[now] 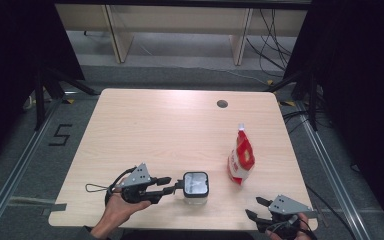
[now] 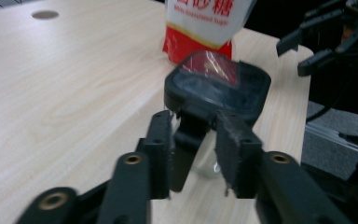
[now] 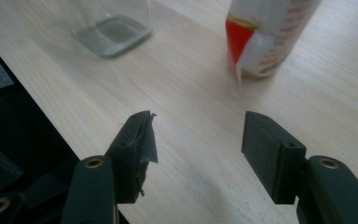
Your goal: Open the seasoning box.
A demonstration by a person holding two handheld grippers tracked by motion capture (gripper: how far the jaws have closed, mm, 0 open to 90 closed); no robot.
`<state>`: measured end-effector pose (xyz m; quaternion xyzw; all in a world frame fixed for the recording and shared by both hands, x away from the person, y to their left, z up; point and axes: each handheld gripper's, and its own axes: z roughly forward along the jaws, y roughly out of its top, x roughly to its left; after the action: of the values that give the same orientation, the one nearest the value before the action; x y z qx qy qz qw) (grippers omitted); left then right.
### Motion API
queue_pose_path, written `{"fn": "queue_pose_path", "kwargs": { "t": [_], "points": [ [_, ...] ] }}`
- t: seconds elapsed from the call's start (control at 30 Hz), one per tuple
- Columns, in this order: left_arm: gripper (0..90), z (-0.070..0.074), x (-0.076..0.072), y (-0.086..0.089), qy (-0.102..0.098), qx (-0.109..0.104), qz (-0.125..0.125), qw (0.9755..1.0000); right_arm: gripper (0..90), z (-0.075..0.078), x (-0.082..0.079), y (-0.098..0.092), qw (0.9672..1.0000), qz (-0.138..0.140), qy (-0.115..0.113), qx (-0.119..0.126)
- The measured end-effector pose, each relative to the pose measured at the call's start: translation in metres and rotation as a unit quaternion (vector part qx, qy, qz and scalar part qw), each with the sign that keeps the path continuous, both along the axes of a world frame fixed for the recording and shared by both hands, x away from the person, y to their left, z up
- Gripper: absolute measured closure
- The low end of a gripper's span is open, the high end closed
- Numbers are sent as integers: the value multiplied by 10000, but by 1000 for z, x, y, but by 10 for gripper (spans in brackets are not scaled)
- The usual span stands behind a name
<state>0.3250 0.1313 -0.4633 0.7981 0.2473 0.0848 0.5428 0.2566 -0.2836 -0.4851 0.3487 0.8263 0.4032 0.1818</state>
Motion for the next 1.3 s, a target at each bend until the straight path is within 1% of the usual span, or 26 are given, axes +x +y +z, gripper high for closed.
{"fn": "queue_pose_path", "kwargs": {
  "t": [0.03, 0.07, 0.1, 0.13, 0.17, 0.2, 0.27, 0.3, 0.37, 0.4, 0.43, 0.47, 0.5, 0.57, 0.67, 0.7, 0.8, 0.83, 0.87, 0.9, 0.93, 1.0, 1.07, 1.1, 1.23, 1.3],
  "points": [
    [745, 3, 0, -1, -78, -21, 32, 10000, 469, 1, 0, 3, 9999, 78, -63, 87],
    [767, 3, 0, -1, -78, -21, 32, 10000, 469, 1, 0, 3, 9999, 78, -63, 87],
    [785, 7, 1, -3, -195, 23, -3, 9998, 491, 2, -1, 5, 9997, 95, -149, 138],
    [799, 7, 1, -3, -195, 23, -3, 9998, 491, 2, -1, 5, 9997, 95, -149, 138],
    [813, 7, 1, -5, -183, -18, 5, 9998, 505, 3, -2, 9, 9995, 102, -123, 272],
    [824, 9, 2, -9, -223, 37, 16, 9997, 514, 3, -1, 10, 9995, 109, -162, 261],
    [844, 9, 3, -11, -205, 55, 48, 9998, 533, 3, -1, 13, 9994, 124, -136, 306],
    [852, 8, 4, -15, -186, 105, 29, 9998, 555, 4, -1, 19, 9992, 146, -87, 354],
    [865, 7, 5, -18, -209, 163, -31, 9996, 593, 5, 2, 23, 9991, 258, -217, 265],
    [874, 7, 5, -18, -209, 163, -31, 9996, 593, 5, 2, 23, 9991, 258, -217, 265],
    [883, 7, 6, -19, -253, 241, -78, 9994, 622, 5, 4, 27, 9991, 251, -261, 221],
    [883, 6, 5, -20, -187, 269, -7, 9995, 622, 5, 4, 27, 9991, 251, -261, 221],
    [890, 5, 5, -21, -193, 339, -13, 9992, 640, 6, 6, 30, 9990, 259, -312, 186],
    [892, 5, 6, -21, -235, 357, -60, 9991, 658, 6, 8, 34, 9990, 282, -296, 196],
    [892, 5, 6, -21, -243, 350, -48, 9991, 679, 7, 9, 40, 9990, 299, -266, 202],
    [892, 5, 5, -21, -257, 352, -36, 9990, 709, 8, 14, 45, 9980, 452, -420, 162],
    [892, 4, 5, -21, -257, 324, -29, 9991, 732, 9, 15, 52, 9978, 459, -416, 240],
    [891, 3, 5, -21, -253, 281, -5, 9993, 759, 11, 20, 59, 9968, 555, -512, 275],
    [891, 3, 5, -21, -253, 281, -5, 9993, 759, 11, 20, 59, 9968, 555, -512, 275],
    [891, 2, 5, -21, -234, 223, -18, 9995, 786, 12, 23, 67, 9959, 641, -579, 255],
    [891, 2, 5, -21, -234, 223, -18, 9995, 786, 12, 23, 67, 9959, 641, -579, 255],
    [890, 2, 5, -21, -249, 212, -11, 9995, 821, 12, 27, 76, 9949, 739, -640, 240],
    [890, 2, 5, -21, -249, 205, -6, 9995, 833, 13, 28, 78, 9945, 796, -630, 241],
    [891, 1, 5, -21, -228, 185, 21, 9996, 858, 12, 29, 82, 9939, 843, -665, 233],
    [891, 1, 4, -20, -203, 195, 29, 9996, 878, 11, 31, 87, 9940, 856, -651, 182],
    [891, 1, 6, -20, -241, 193, -12, 9995, 883, 11, 32, 89, 9935, 914, -658, 167]
  ]
}}
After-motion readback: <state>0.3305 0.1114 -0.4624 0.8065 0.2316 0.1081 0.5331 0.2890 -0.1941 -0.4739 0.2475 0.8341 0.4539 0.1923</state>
